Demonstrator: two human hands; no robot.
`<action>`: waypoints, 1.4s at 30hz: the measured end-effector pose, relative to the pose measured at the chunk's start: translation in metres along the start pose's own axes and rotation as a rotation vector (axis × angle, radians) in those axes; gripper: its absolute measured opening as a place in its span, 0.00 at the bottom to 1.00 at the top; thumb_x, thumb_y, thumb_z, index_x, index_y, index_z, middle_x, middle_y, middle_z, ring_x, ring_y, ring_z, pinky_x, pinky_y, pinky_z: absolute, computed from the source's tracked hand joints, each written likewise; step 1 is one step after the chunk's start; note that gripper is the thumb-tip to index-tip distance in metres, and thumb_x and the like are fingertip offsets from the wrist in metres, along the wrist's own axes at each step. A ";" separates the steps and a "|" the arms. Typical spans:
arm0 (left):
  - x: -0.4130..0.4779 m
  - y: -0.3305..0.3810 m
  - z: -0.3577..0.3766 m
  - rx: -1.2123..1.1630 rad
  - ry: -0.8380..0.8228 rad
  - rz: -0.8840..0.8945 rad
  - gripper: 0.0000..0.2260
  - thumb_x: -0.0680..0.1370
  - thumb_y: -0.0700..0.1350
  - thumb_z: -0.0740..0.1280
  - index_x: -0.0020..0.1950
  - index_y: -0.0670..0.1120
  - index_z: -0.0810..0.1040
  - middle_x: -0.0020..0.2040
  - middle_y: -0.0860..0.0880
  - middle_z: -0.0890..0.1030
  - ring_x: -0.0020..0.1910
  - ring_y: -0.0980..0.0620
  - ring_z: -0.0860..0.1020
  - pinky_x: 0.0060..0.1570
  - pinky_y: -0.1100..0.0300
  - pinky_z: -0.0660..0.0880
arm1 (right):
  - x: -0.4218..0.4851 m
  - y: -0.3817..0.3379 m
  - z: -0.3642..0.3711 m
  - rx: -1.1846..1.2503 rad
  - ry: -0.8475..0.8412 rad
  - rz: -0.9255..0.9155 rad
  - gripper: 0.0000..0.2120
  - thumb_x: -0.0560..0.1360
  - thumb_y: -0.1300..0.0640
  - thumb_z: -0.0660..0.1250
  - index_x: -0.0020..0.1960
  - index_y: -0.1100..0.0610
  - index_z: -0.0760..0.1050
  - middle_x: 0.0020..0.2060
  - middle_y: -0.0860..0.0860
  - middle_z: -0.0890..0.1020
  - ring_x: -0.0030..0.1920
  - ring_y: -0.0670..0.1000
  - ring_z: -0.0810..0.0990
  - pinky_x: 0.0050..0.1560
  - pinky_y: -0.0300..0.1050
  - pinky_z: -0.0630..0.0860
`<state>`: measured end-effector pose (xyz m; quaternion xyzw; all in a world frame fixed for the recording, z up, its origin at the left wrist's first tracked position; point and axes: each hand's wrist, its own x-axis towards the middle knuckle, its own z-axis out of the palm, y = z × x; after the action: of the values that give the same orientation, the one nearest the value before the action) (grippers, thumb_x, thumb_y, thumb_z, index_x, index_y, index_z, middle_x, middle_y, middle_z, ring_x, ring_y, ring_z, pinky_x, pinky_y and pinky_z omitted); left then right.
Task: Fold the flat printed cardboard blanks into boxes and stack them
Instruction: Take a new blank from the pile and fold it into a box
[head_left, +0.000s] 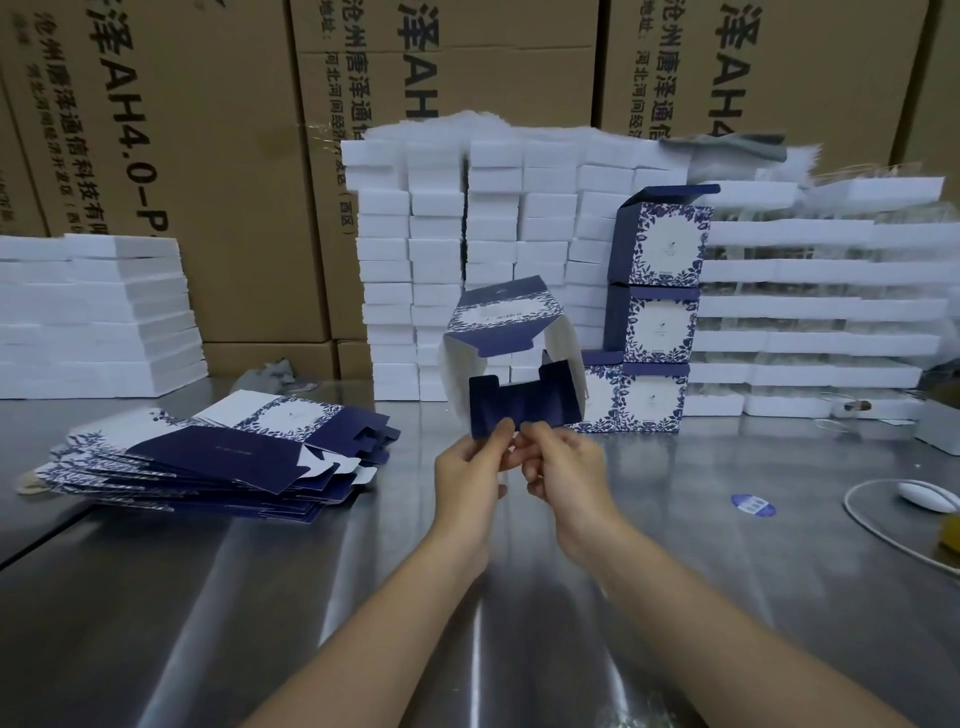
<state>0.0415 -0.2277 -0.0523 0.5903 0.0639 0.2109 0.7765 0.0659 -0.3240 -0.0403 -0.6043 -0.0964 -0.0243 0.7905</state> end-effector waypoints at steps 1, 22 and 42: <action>0.002 0.001 -0.003 -0.006 -0.008 -0.037 0.11 0.81 0.53 0.72 0.46 0.46 0.84 0.39 0.51 0.86 0.38 0.59 0.83 0.46 0.57 0.74 | 0.000 0.000 -0.001 -0.023 -0.026 0.002 0.09 0.79 0.57 0.69 0.41 0.58 0.80 0.30 0.52 0.82 0.27 0.45 0.72 0.29 0.38 0.68; 0.003 0.008 -0.004 0.135 -0.089 -0.038 0.20 0.84 0.50 0.64 0.32 0.48 0.78 0.29 0.49 0.76 0.29 0.53 0.74 0.43 0.53 0.71 | -0.003 -0.004 0.003 -0.079 -0.127 0.101 0.19 0.83 0.57 0.60 0.34 0.54 0.73 0.25 0.49 0.71 0.27 0.48 0.66 0.34 0.44 0.64; 0.007 0.007 -0.005 0.234 0.039 -0.002 0.18 0.86 0.45 0.54 0.35 0.48 0.63 0.27 0.54 0.64 0.29 0.53 0.66 0.32 0.58 0.63 | 0.001 -0.004 -0.003 -0.086 0.027 0.178 0.16 0.82 0.56 0.58 0.35 0.53 0.65 0.25 0.47 0.63 0.24 0.48 0.63 0.31 0.44 0.59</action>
<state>0.0442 -0.2191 -0.0465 0.6728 0.1040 0.2125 0.7010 0.0668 -0.3274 -0.0372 -0.6433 -0.0304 0.0340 0.7643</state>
